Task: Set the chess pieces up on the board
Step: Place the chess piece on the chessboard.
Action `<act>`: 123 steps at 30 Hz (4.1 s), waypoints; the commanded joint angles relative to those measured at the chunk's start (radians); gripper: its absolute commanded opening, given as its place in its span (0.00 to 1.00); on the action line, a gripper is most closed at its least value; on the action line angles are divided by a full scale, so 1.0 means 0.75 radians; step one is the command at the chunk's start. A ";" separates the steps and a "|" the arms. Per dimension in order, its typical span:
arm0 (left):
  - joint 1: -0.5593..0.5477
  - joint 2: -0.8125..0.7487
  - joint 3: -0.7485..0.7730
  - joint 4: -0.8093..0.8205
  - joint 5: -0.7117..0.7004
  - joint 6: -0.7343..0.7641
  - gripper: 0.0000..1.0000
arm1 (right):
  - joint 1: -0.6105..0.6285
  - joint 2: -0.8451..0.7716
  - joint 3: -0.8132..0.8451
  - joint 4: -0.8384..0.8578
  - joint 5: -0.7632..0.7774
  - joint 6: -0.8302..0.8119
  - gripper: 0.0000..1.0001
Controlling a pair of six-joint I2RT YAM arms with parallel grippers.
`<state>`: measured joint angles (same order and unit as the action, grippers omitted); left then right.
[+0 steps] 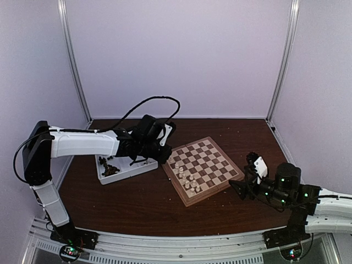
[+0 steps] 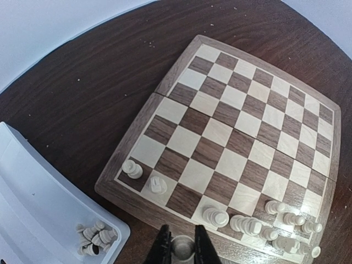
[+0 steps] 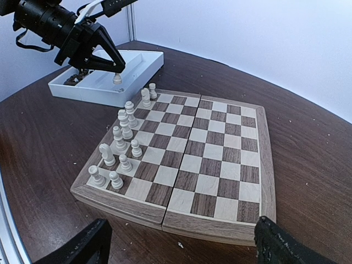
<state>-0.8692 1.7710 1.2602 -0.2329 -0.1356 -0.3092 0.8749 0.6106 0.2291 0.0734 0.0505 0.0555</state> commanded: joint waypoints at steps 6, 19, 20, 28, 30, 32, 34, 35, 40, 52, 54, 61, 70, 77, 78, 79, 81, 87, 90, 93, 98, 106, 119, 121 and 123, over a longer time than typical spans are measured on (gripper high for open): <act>0.012 0.035 -0.038 0.125 -0.003 -0.001 0.00 | -0.003 -0.002 -0.017 0.033 0.022 0.004 0.91; 0.012 0.057 -0.070 0.175 -0.003 -0.003 0.00 | -0.003 -0.009 -0.021 0.035 0.021 0.003 0.91; 0.014 0.063 -0.072 0.183 -0.003 -0.003 0.00 | -0.004 -0.008 -0.021 0.035 0.020 0.003 0.91; 0.014 0.143 -0.037 0.218 0.003 -0.013 0.00 | -0.003 -0.011 -0.021 0.035 0.018 0.001 0.91; 0.014 0.156 -0.032 0.225 -0.005 -0.009 0.00 | -0.003 -0.011 -0.021 0.035 0.018 0.001 0.91; 0.015 0.165 -0.032 0.241 -0.007 -0.004 0.00 | -0.003 -0.012 -0.021 0.035 0.018 0.001 0.91; 0.014 0.173 -0.032 0.250 -0.008 0.003 0.00 | -0.003 -0.012 -0.021 0.035 0.016 0.002 0.92; 0.014 0.176 -0.032 0.254 -0.009 0.009 0.00 | -0.003 -0.012 -0.021 0.035 0.017 0.001 0.92; 0.014 0.185 -0.036 0.284 -0.005 0.021 0.00 | -0.003 -0.006 -0.021 0.037 0.015 0.001 0.91; 0.014 0.218 -0.022 0.301 0.011 0.023 0.00 | -0.003 -0.004 -0.021 0.038 0.015 0.000 0.92; 0.014 0.225 -0.018 0.301 0.012 0.026 0.00 | -0.003 -0.004 -0.021 0.039 0.014 -0.001 0.92; 0.014 0.241 -0.007 0.301 0.014 0.028 0.00 | -0.003 -0.004 -0.021 0.039 0.014 0.000 0.92; 0.014 0.266 0.004 0.358 0.018 0.029 0.00 | -0.003 -0.004 -0.021 0.039 0.013 -0.001 0.92; 0.016 0.280 0.014 0.384 0.003 0.042 0.00 | -0.003 -0.004 -0.021 0.039 0.011 0.000 0.92; 0.017 0.283 0.018 0.383 0.002 0.041 0.00 | -0.003 -0.004 -0.021 0.039 0.011 -0.002 0.92; 0.018 0.286 0.022 0.382 0.004 0.042 0.00 | -0.003 -0.004 -0.020 0.039 0.010 -0.002 0.92; 0.020 0.292 0.026 0.382 0.005 0.043 0.00 | -0.003 -0.004 -0.021 0.039 0.012 0.000 0.92; 0.024 0.305 0.030 0.384 0.009 0.038 0.00 | -0.003 -0.004 -0.021 0.039 0.013 -0.001 0.92; 0.026 0.308 0.029 0.380 0.009 0.036 0.00 | -0.003 -0.002 -0.021 0.039 0.014 -0.001 0.92; 0.026 0.310 0.026 0.380 0.010 0.034 0.00 | -0.003 -0.002 -0.021 0.039 0.015 0.000 0.92; 0.026 0.312 0.027 0.375 0.023 0.028 0.00 | -0.003 0.000 -0.021 0.040 0.016 0.000 0.92; 0.026 0.311 0.041 0.345 0.033 0.028 0.10 | -0.003 0.001 -0.021 0.041 0.016 -0.001 0.92; 0.026 0.304 0.068 0.317 0.031 0.031 0.17 | -0.003 0.000 -0.021 0.041 0.006 -0.006 0.92; 0.026 0.302 0.070 0.318 0.030 0.033 0.18 | -0.003 0.000 -0.021 0.041 0.008 -0.006 0.92; 0.026 0.301 0.072 0.287 0.024 0.036 0.19 | -0.003 0.002 -0.021 0.041 0.008 -0.004 0.92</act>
<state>-0.8570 1.9976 1.2854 -0.0170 -0.1165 -0.2924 0.8749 0.6121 0.2230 0.0803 0.0502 0.0547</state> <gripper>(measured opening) 0.187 0.923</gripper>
